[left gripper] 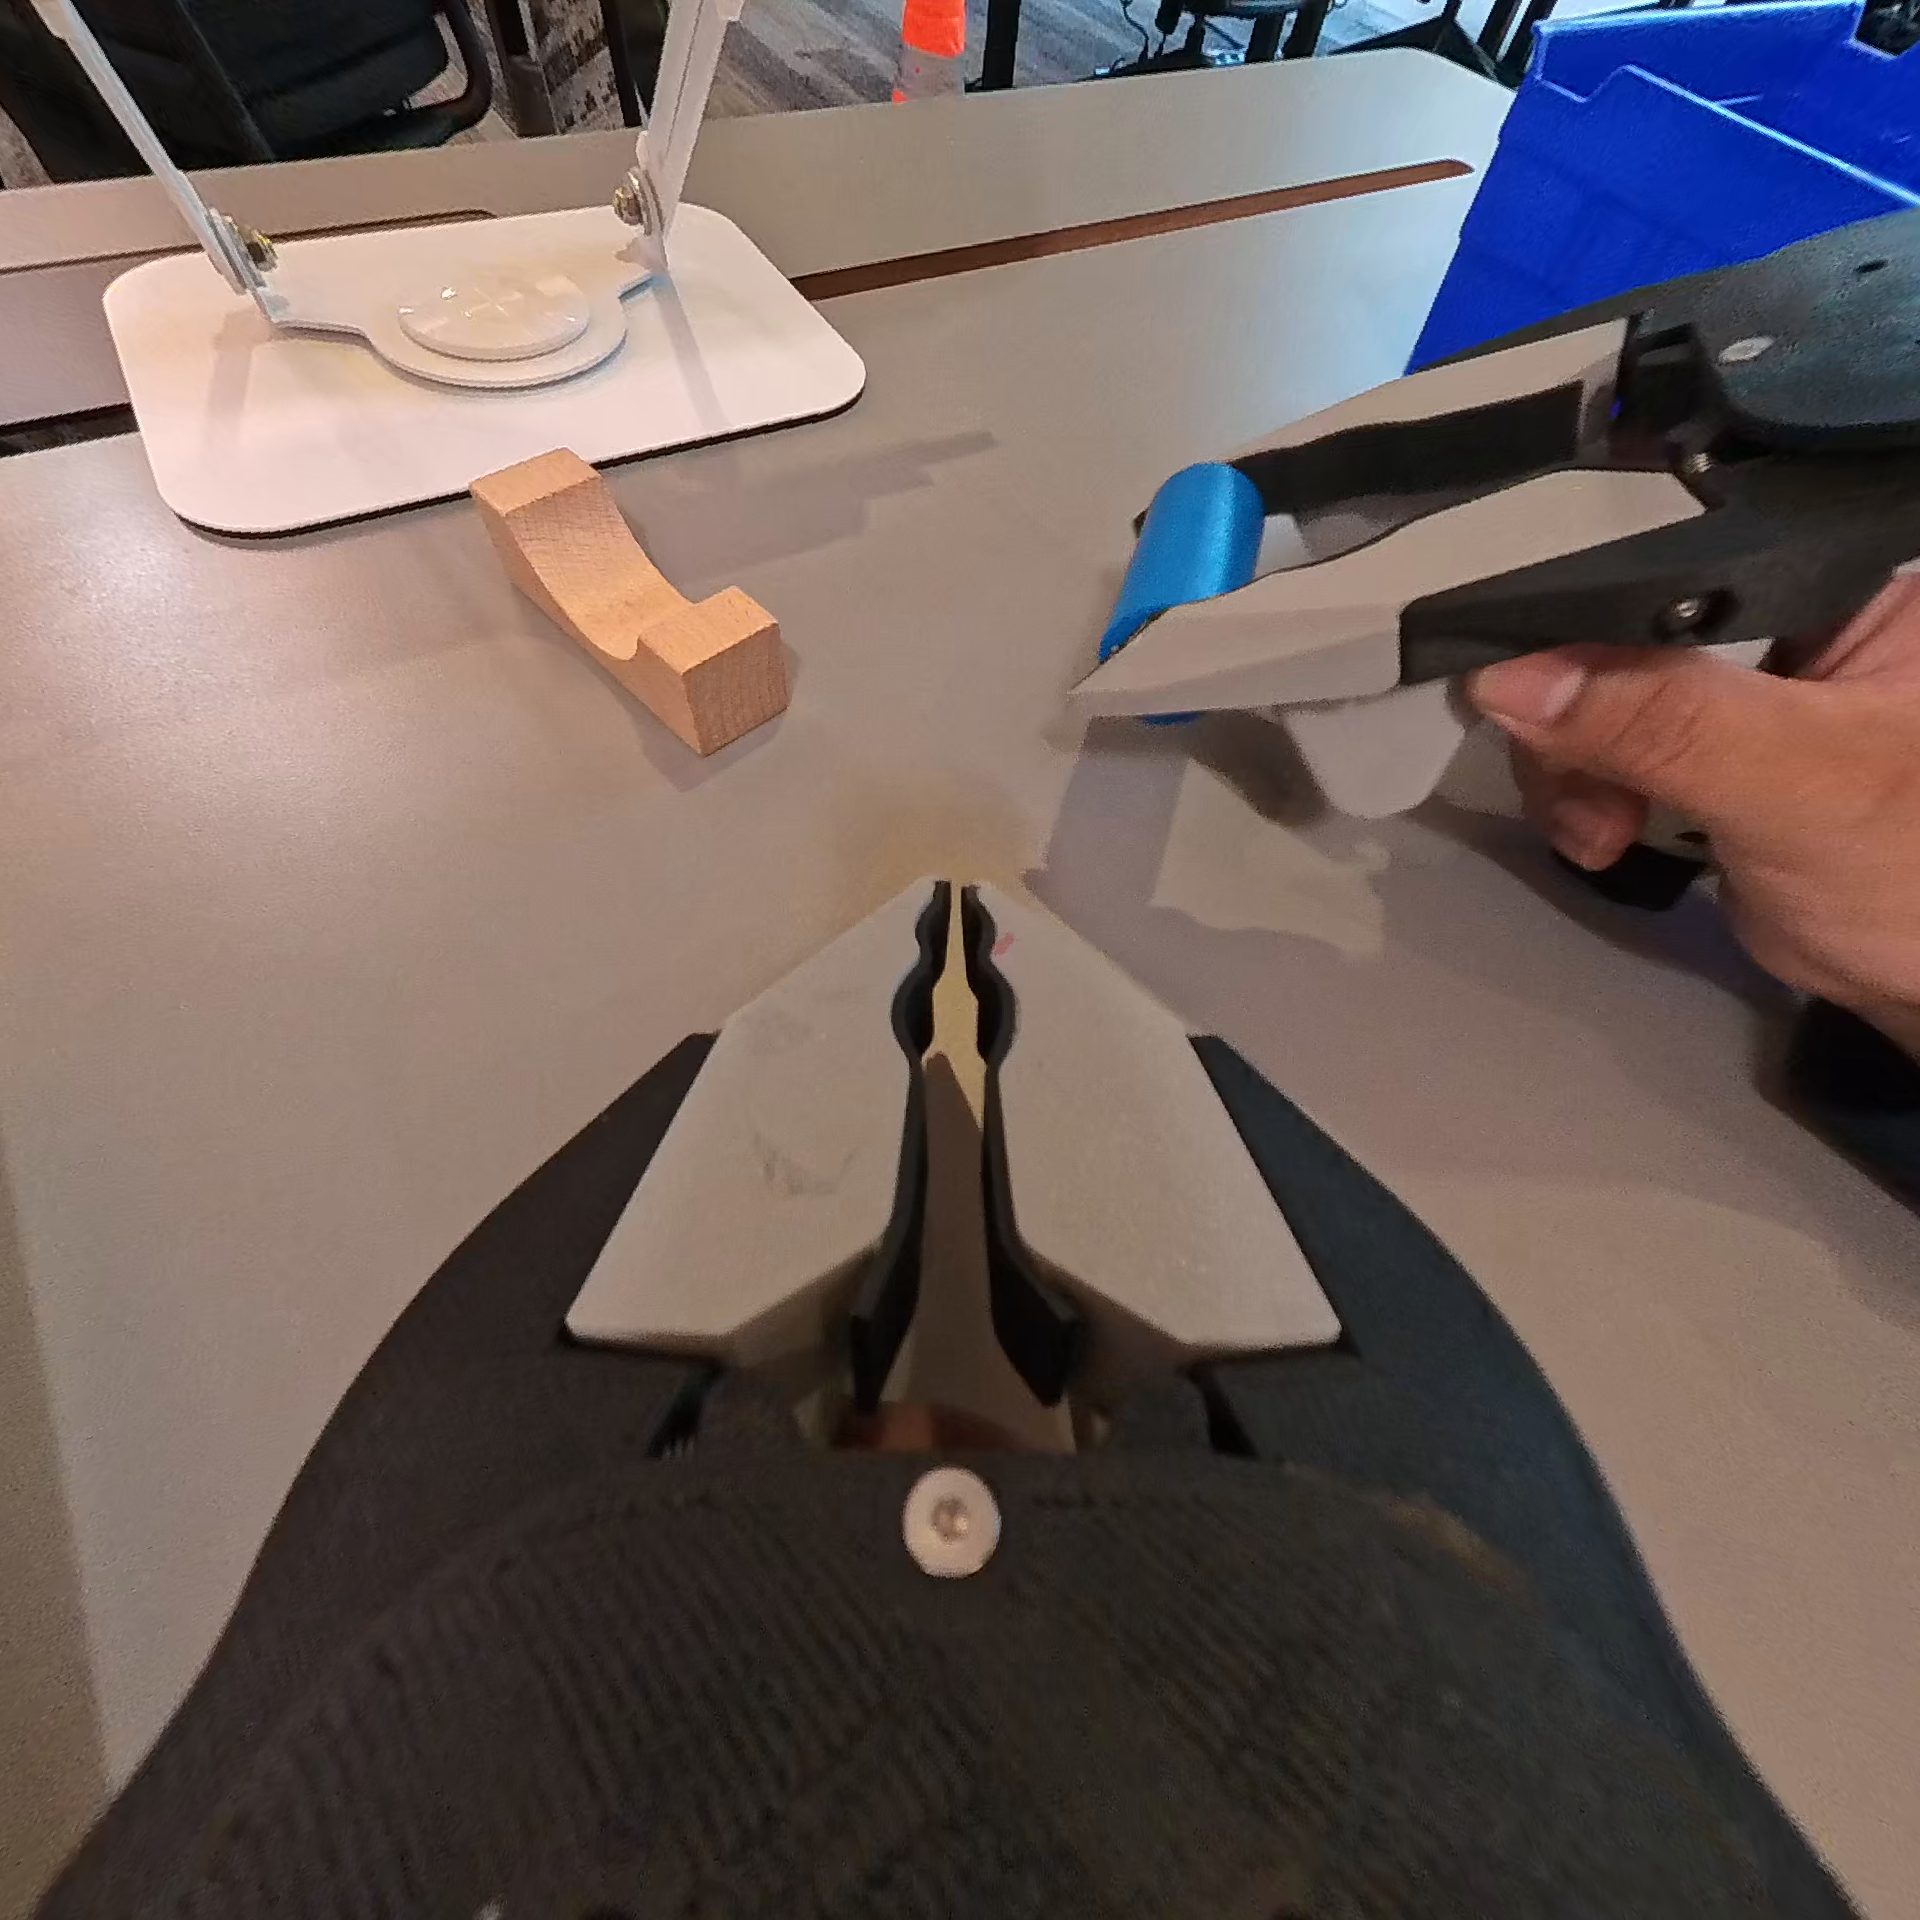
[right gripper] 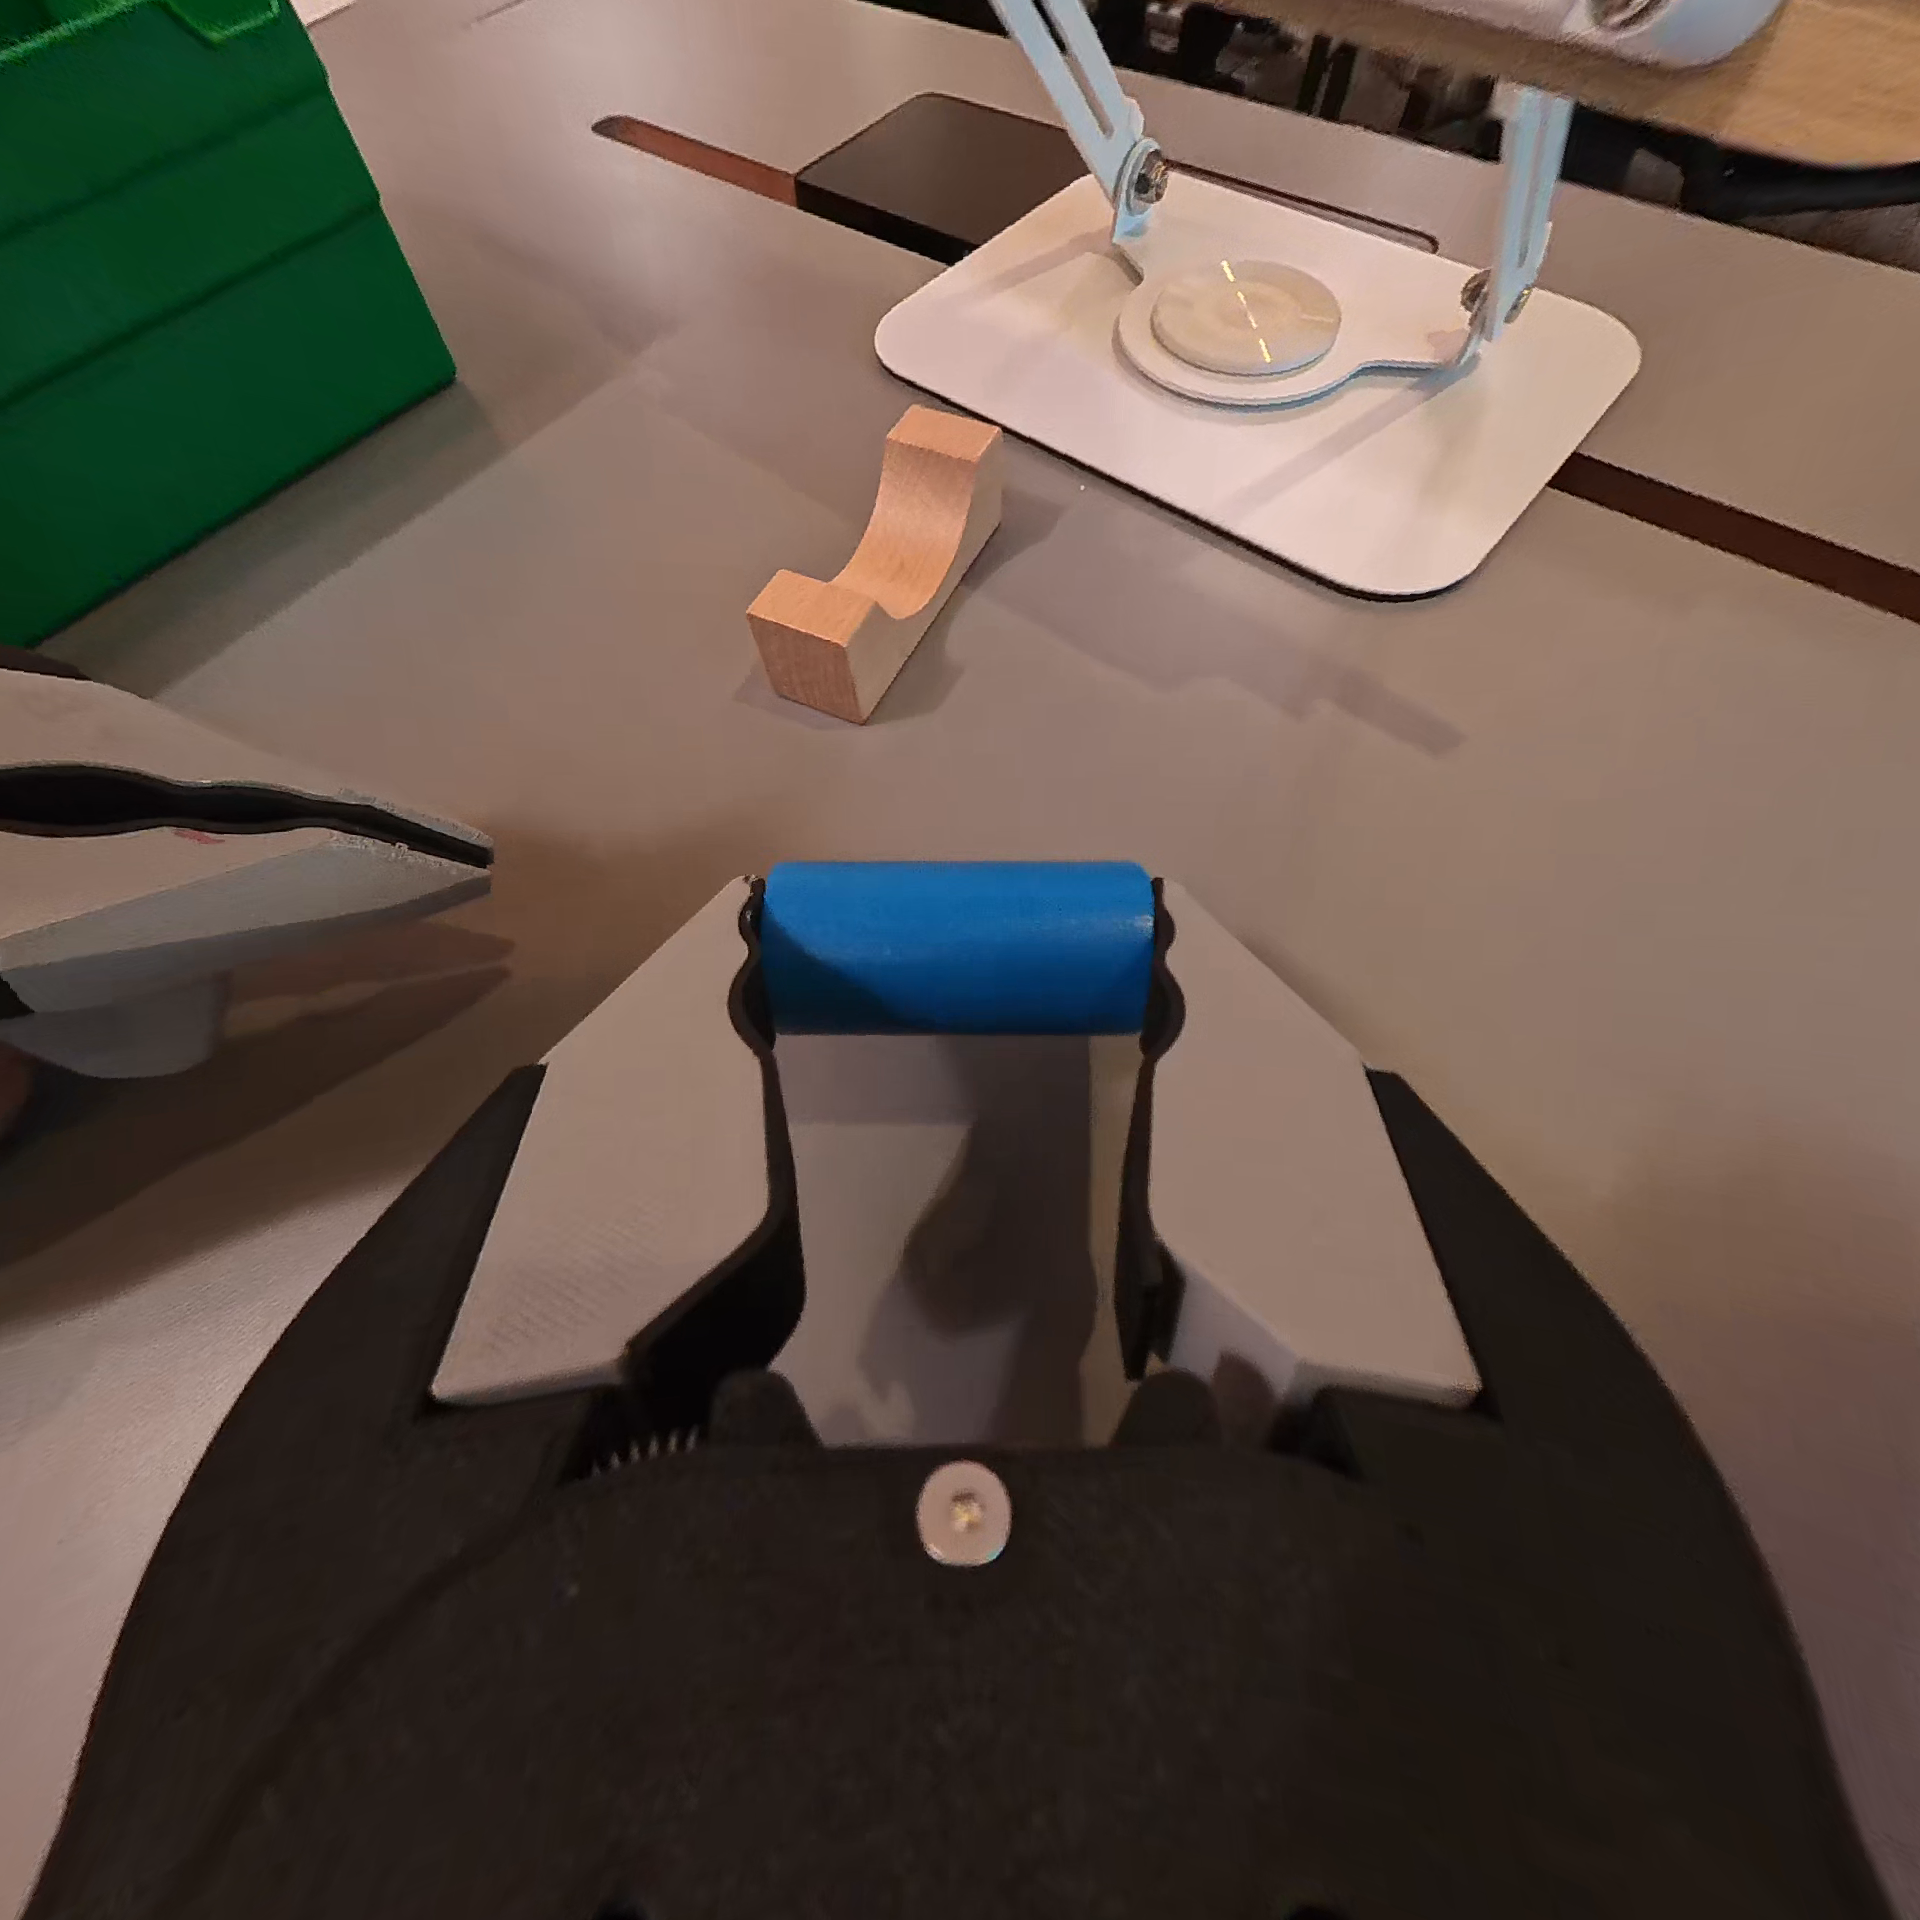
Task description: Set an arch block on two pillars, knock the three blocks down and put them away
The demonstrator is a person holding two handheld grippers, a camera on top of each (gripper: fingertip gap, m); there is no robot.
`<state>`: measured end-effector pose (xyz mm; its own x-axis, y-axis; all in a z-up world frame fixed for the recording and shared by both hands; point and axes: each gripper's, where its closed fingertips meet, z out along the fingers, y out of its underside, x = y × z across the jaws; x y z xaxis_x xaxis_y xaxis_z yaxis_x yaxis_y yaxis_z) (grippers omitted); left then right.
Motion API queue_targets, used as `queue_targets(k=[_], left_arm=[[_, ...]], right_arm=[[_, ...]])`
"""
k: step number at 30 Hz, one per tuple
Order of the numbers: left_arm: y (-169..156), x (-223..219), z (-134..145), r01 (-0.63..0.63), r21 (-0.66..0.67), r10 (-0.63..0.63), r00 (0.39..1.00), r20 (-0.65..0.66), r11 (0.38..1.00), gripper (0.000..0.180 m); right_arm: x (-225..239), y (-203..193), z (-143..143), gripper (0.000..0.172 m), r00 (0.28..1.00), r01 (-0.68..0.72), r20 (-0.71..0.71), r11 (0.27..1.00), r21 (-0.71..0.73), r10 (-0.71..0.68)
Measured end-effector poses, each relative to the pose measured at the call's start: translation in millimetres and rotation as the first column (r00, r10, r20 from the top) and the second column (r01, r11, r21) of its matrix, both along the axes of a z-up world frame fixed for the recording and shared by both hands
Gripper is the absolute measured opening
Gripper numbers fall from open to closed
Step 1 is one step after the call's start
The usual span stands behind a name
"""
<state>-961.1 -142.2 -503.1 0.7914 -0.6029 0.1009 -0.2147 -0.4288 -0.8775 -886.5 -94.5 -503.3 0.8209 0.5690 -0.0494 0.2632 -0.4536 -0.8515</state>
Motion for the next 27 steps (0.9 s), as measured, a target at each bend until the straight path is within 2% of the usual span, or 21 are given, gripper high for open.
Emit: queue_targets(k=[5, 11, 20, 27], left_arm=[[-0.6, -0.1, 0.4, 0.003, 0.001, -0.003, 1.0, 0.003, 1.0, 0.0], [-1.4, 0.6, 0.3, 0.007, 0.003, -0.007, 1.0, -0.001, 1.0, 0.0], [-1.7, 1.3, -0.4, 0.011, -0.001, -0.011, 1.0, -0.004, 1.0, 0.0], [-2.3, 2.5, -1.4, 0.018, -0.001, -0.018, 1.0, -0.014, 1.0, 0.0]], right_arm=[[17.0, 0.9, 27.0, 0.069, 0.999, 0.05, 0.01, 0.995, 0.092, -0.051], [53.4, -2.6, 77.2, 0.069, 0.986, 0.158, 0.003, 0.952, 0.263, -0.165], [85.1, -35.2, 154.6, 0.069, 0.966, 0.247, -0.067, 0.817, 0.52, -0.249], [111.7, -64.4, 190.2, 0.069, 0.946, 0.287, -0.075, 0.714, 0.639, -0.314]])
